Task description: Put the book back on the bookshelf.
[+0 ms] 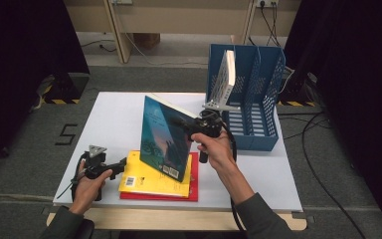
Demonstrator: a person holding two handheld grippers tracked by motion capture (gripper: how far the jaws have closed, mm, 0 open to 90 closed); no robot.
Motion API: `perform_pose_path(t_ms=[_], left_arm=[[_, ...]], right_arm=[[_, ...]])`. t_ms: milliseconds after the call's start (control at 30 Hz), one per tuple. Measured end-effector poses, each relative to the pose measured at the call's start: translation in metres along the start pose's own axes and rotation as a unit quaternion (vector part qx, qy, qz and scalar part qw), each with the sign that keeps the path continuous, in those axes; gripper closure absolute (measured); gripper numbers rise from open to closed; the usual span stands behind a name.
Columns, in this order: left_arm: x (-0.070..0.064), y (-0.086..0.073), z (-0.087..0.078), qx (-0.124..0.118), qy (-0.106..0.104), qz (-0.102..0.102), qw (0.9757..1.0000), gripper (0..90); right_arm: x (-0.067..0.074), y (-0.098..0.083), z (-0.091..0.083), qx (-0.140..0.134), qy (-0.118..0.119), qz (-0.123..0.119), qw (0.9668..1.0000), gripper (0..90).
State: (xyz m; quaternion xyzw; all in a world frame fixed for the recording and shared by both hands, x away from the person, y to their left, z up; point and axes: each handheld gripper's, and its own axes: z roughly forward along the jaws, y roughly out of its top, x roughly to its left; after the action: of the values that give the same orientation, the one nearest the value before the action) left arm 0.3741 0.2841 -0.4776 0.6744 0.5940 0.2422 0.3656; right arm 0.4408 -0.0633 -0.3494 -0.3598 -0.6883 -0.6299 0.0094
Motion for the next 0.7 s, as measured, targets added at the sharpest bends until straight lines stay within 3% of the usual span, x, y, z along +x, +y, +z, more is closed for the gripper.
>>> perform_pose_path(t_ms=[300,533,567,633,700], left_arm=[[0.002,0.001,0.000,-0.003,-0.004,-0.004,1.0000,15.5],[0.005,0.002,0.001,-0.003,-0.004,-0.013,0.9999,15.4],[0.005,0.002,0.002,-0.007,0.001,-0.011,0.9999,15.4],[0.005,0.003,0.005,-0.009,0.016,0.008,0.9998,15.2],[0.007,0.005,0.009,-0.003,0.010,-0.001,0.9999,15.2]], right_arm=[[-0.009,0.018,-0.014,-0.010,-0.014,0.018,0.9997,72.2],[-0.009,0.033,-0.051,-0.019,-0.045,0.003,0.9988,70.8],[-0.010,0.034,-0.058,-0.025,-0.050,0.011,0.9984,70.8],[-0.013,0.038,-0.071,-0.024,-0.064,0.005,0.9977,71.1],[-0.013,0.039,-0.083,-0.021,-0.081,-0.009,0.9964,71.1]])
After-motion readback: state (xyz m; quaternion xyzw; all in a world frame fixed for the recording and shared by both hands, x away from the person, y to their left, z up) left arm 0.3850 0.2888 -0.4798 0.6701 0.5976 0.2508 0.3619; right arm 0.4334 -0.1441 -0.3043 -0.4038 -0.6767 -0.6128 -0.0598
